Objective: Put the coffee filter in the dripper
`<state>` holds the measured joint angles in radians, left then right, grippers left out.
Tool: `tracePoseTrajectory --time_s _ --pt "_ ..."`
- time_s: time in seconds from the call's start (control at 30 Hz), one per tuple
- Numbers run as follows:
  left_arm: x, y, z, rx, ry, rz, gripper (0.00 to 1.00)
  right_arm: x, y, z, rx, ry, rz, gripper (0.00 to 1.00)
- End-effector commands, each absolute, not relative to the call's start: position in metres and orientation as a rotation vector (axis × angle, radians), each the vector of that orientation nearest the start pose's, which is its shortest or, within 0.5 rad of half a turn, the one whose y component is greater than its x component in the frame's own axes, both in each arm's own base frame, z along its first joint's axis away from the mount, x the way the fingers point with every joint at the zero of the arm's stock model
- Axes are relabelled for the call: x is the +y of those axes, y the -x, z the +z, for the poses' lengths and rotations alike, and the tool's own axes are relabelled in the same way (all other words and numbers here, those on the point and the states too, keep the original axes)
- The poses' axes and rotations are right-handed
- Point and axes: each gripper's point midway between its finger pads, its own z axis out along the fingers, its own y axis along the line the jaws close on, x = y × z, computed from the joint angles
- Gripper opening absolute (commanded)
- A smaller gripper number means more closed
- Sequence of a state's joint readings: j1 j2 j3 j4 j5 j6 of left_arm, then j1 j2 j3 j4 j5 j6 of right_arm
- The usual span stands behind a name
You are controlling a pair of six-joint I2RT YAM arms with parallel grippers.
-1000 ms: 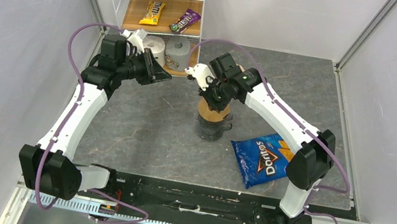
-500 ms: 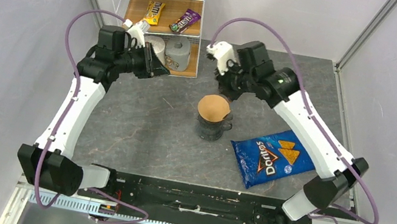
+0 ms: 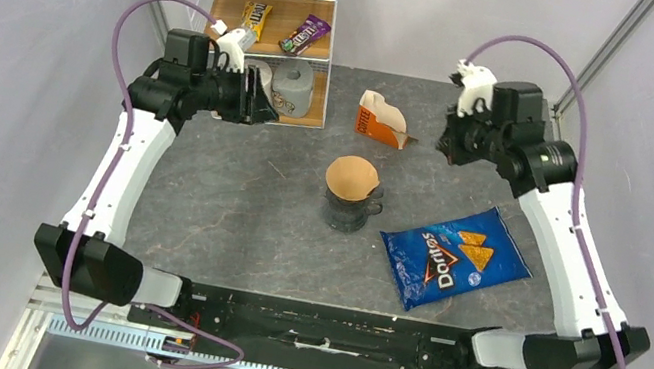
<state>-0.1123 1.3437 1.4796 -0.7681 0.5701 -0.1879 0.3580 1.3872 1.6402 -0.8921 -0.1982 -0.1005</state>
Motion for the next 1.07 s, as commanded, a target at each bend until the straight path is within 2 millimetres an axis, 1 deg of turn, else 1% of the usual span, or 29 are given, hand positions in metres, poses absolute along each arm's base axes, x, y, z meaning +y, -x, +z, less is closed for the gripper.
tracePoseTrajectory --time_s 0.0,0.1,0.17,0.2,0.23,0.3,0.33,0.4,0.43,0.5,0.63,0.67,0.73,0.87,1.03 --pt "-0.128 -0.336 0.303 2.188 -0.335 -0.677 0.58 0.129 -0.323 0.310 2.125 0.442 0.400 0.03" --pt "-0.122 -0.337 0.295 2.226 -0.343 -0.632 0.73 0.115 -0.313 0.290 2.166 0.369 0.407 0.22" --pt "-0.120 -0.337 0.289 2.255 -0.356 -0.615 0.83 0.108 -0.308 0.279 2.184 0.309 0.413 0.39" --pt "-0.118 -0.337 0.287 2.267 -0.362 -0.602 0.87 0.105 -0.306 0.274 2.188 0.289 0.410 0.46" --pt "-0.117 -0.337 0.284 2.280 -0.356 -0.593 0.87 0.101 -0.303 0.269 2.191 0.268 0.406 0.53" --pt "-0.112 -0.336 0.278 2.287 -0.411 -0.552 0.88 0.095 -0.300 0.261 2.192 0.250 0.393 0.68" --pt "-0.110 -0.336 0.273 2.294 -0.427 -0.537 0.89 0.091 -0.299 0.255 2.199 0.240 0.381 0.74" --pt "-0.102 -0.337 0.262 2.325 -0.391 -0.476 0.90 0.085 -0.297 0.246 2.211 0.209 0.367 0.89" --pt "-0.095 -0.337 0.252 2.354 -0.355 -0.435 0.90 0.081 -0.296 0.242 2.214 0.188 0.364 0.96" --pt "-0.083 -0.334 0.238 2.400 -0.306 -0.356 0.90 0.074 -0.292 0.232 2.222 0.169 0.352 0.97" --pt "-0.066 -0.323 0.209 2.425 -0.257 -0.249 0.91 0.059 -0.278 0.201 2.260 0.164 0.285 0.97" --pt "-0.061 -0.321 0.202 2.431 -0.254 -0.216 0.91 0.058 -0.274 0.194 2.271 0.165 0.281 0.97" --pt "-0.053 -0.318 0.192 2.437 -0.256 -0.161 0.92 0.058 -0.270 0.187 2.274 0.167 0.288 0.97" --pt "-0.044 -0.316 0.185 2.430 -0.259 -0.095 0.92 0.061 -0.269 0.187 2.272 0.149 0.313 0.97" --pt "-0.038 -0.322 0.191 2.389 -0.239 -0.050 0.93 0.064 -0.272 0.195 2.250 0.183 0.326 0.97"
